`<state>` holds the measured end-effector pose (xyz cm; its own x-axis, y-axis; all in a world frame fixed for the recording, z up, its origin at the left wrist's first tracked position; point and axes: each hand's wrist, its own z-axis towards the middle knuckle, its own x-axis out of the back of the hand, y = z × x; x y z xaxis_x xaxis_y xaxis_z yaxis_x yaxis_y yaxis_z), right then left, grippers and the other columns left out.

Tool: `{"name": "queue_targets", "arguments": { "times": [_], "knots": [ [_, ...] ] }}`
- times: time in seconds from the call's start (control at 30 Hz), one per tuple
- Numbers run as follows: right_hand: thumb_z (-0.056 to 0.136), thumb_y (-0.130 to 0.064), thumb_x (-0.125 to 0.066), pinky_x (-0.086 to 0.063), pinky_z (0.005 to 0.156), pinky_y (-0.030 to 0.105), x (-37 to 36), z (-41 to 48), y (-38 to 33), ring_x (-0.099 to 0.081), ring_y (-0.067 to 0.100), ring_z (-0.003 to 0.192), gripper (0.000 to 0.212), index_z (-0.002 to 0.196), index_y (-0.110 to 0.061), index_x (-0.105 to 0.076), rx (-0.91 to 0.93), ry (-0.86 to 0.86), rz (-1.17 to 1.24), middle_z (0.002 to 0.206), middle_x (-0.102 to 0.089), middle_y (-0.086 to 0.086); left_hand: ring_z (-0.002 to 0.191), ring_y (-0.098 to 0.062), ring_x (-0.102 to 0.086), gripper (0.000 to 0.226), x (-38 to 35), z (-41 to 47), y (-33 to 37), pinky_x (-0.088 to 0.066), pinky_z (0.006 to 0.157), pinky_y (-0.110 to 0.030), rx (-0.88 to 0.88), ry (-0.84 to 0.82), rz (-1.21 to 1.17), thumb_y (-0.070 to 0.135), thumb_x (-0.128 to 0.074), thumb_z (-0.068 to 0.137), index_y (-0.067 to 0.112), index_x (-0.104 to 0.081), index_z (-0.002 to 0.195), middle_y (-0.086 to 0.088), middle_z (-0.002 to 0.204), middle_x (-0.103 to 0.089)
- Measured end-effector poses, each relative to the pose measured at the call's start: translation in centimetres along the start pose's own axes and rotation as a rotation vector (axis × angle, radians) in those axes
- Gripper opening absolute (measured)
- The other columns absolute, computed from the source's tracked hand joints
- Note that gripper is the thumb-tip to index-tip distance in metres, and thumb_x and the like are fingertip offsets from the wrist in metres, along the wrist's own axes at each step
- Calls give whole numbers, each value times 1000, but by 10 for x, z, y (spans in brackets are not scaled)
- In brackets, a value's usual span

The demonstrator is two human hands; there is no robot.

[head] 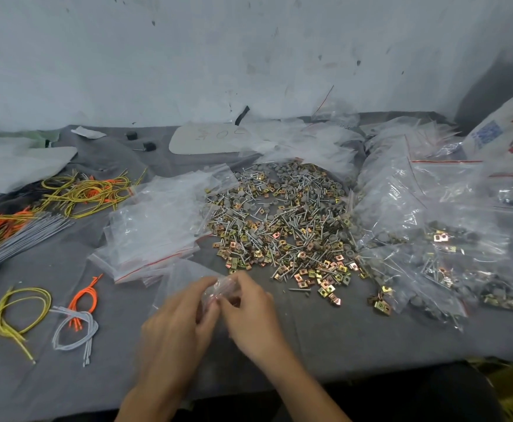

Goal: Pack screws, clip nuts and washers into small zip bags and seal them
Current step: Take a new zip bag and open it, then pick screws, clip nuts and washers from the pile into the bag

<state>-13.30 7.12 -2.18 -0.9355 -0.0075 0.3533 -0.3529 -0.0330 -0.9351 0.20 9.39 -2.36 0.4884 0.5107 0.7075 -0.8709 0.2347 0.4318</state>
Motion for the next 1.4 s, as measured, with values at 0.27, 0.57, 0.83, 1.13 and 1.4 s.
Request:
{"name": "queue_targets", "arguments": {
  "times": [0.27, 0.57, 0.83, 1.13, 1.4],
  "knots": [
    [94, -31, -65, -52, 77, 26, 78, 7, 17, -61, 1, 82, 8, 102, -32, -66, 54, 47, -399, 91, -67, -17, 70, -12, -64, 11, -30, 6, -3, -52, 67, -34, 164, -203, -193, 38, -59, 95, 39, -59, 106, 13, 75, -67],
    [97, -27, -61, -39, 78, 32, 148, 46, 46, -55, 20, 96, 6, 97, -26, -66, -17, 191, -807, 97, -57, -5, 70, -18, -65, 13, -33, 7, 5, -52, 66, -34, 189, -217, -231, 35, -62, 95, 34, -68, 107, 11, 72, -66],
    [102, -25, -48, -42, 82, 36, 150, 42, 40, -53, 22, 97, 15, 98, -17, -60, 19, 81, -940, 102, -56, 1, 59, -4, -55, 17, -26, 4, 6, -45, 58, -29, 221, -235, -278, 30, -65, 93, 36, -69, 108, 14, 60, -57],
    [90, -32, -60, -51, 67, 35, 76, 3, -19, -60, 12, 72, 12, 82, -23, -59, 139, -171, -671, 76, -64, -9, 58, -7, -57, 35, -21, 6, 9, -52, 61, -35, 258, -258, -325, 37, -51, 84, 35, -69, 115, 13, 59, -60],
    [100, -29, -54, -51, 83, 41, 30, 15, -15, -65, 30, 100, 20, 112, -18, -65, 334, -195, -731, 107, -70, 6, 58, -8, -59, 30, -21, 7, 9, -51, 61, -33, 287, -206, -389, 29, -54, 87, 33, -71, 112, 8, 62, -64]
  ]
}}
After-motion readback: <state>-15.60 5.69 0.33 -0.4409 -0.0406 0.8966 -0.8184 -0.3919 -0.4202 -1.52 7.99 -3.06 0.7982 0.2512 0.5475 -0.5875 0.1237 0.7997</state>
